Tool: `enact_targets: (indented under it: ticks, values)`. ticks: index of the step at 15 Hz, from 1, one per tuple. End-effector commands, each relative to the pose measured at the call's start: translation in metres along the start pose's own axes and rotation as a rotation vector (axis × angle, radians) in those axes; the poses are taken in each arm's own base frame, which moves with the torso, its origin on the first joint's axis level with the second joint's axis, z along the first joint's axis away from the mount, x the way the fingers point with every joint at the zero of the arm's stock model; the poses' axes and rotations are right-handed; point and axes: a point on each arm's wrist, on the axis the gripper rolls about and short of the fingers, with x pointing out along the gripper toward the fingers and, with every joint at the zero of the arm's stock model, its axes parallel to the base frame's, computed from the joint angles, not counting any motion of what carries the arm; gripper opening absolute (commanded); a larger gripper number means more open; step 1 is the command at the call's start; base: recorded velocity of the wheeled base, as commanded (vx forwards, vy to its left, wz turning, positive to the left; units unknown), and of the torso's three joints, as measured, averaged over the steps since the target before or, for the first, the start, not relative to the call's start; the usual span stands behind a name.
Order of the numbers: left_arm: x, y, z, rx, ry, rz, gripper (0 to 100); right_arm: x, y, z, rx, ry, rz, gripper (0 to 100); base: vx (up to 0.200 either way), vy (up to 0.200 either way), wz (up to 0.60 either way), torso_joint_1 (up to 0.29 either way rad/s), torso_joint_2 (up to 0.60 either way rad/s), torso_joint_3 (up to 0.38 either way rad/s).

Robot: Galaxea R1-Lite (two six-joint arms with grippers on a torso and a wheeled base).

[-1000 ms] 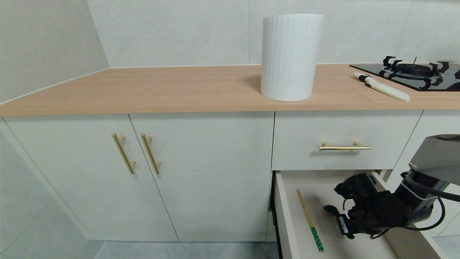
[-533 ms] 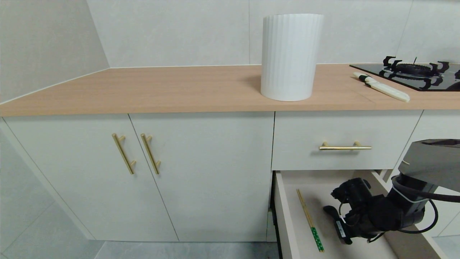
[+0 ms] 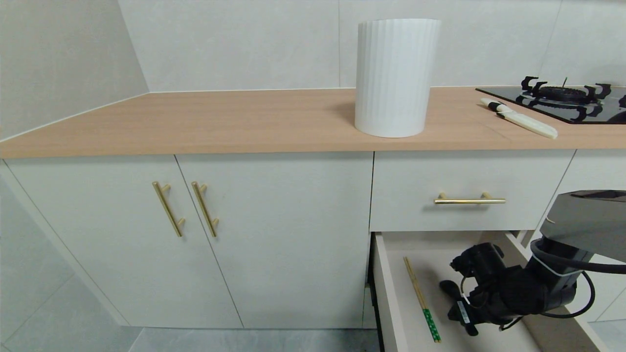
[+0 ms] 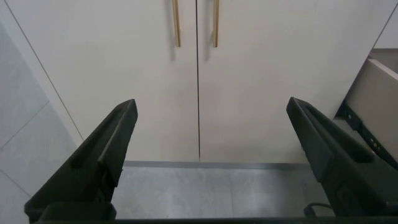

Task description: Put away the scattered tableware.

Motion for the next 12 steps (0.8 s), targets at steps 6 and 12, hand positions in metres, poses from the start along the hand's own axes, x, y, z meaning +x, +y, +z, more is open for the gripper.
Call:
enact_targets:
  ticks: [6, 12]
  values:
    - [0.000, 0.000, 0.000, 0.000, 0.002, 0.001, 100, -0.020, -0.001, 0.009, 0.011, -0.057, 0.001, 100, 0.000, 0.000, 0.00, 0.000, 0.00, 0.000]
    - [0.000, 0.000, 0.000, 0.000, 0.002, 0.001, 100, -0.115, -0.006, 0.019, 0.010, -0.233, 0.029, 100, 0.000, 0.000, 0.00, 0.000, 0.00, 0.000]
